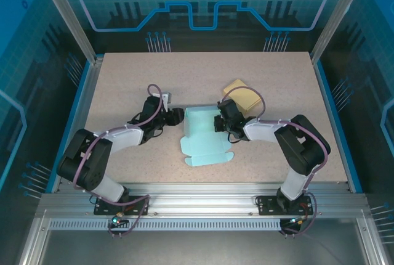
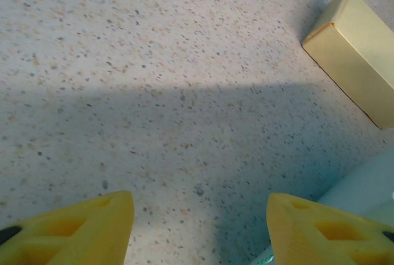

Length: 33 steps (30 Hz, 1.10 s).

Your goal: Fold the paper box

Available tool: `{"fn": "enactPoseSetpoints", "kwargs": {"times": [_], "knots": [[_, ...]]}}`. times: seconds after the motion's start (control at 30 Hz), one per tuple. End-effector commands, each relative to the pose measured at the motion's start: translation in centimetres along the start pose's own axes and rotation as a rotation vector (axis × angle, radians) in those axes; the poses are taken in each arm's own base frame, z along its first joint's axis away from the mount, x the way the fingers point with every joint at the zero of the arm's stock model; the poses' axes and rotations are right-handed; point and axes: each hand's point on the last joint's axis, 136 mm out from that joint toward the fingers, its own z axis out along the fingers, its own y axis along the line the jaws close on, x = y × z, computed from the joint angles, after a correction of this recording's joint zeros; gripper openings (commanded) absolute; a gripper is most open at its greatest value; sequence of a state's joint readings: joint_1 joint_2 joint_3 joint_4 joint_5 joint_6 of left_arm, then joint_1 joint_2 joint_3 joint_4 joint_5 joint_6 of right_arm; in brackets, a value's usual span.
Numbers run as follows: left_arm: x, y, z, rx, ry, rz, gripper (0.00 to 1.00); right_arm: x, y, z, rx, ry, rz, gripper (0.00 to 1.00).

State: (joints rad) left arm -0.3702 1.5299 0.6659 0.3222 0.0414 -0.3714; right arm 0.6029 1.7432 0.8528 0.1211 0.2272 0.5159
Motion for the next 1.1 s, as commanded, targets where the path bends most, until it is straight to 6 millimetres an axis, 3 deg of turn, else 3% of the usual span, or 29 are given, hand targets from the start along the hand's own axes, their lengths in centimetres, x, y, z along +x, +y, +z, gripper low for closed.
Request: {"fn": "enactPoseSetpoints", "kwargs": {"times": [0.0,0.37,0.63,1.07], "knots": [[0.5,-1.4,-0.8,0.040,-0.013,-0.004,0.60,0.4,0.9,0.1,-0.009,0.021,-0.019,0.00],[3.2,-2.1,-2.6,0.044,0.027,0.021,0.60,0.4,0.9,0.0,0.003,0.015,-0.026,0.00],[3.0,-3.8,-3.0,0.100,0.020,0.060,0.61,0.7,1.0,0.1,0.000,0.024,-0.035,0.00],[2.2,-6.5,-0.9,0.129,-0.001,0.221,0.62,0.6,1.2,-0.3,0.002,0.020,-0.051,0.00]]}}
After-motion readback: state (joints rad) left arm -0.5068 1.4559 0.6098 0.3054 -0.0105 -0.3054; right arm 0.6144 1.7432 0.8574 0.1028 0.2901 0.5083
